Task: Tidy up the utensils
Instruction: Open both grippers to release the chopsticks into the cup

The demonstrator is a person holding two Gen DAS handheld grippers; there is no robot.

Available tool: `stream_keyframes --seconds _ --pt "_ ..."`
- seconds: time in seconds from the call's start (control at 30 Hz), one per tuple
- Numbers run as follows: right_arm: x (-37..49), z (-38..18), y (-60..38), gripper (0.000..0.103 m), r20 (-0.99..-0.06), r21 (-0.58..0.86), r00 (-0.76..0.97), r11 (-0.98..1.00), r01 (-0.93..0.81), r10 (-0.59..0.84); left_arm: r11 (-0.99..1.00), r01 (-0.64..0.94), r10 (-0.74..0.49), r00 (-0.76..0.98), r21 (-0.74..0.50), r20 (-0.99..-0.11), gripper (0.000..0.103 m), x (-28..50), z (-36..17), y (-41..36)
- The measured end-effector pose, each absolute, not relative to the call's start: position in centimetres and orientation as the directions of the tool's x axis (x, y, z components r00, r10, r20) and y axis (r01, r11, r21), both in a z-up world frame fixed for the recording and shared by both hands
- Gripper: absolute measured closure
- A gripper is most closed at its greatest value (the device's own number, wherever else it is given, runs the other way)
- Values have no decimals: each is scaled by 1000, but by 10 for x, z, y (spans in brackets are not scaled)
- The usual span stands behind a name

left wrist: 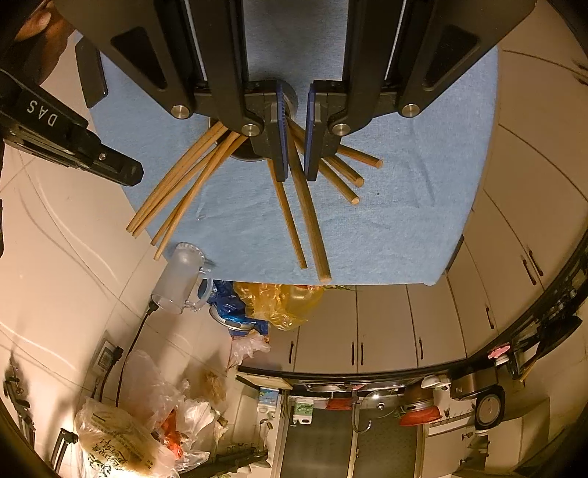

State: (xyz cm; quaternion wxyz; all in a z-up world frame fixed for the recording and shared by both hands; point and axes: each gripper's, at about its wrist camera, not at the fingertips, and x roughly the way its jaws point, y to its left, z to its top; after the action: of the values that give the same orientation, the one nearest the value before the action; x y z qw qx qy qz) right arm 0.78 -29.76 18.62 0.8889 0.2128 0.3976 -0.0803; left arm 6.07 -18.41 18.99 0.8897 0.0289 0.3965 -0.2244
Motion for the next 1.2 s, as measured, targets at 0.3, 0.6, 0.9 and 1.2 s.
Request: stream_keyframes --seconds 0.3,0.6,0.9,1.2 --pt "6 196 -301 86 -729 314 684 895 317 13 899 418 -379 590 -132 -713 81 61 190 -184" --pt "-2 208 -308 51 -719 267 692 894 361 -65 901 411 -383 604 -138 -699 71 61 195 -185" --pt "-14 215 -324 30 -725 207 668 873 442 -167 920 373 -356 660 -123 -661 49 54 215 -181" --pt "-29 218 -324 17 -723 173 657 864 472 -214 966 255 -227 738 -49 -636 19 38 233 -158"
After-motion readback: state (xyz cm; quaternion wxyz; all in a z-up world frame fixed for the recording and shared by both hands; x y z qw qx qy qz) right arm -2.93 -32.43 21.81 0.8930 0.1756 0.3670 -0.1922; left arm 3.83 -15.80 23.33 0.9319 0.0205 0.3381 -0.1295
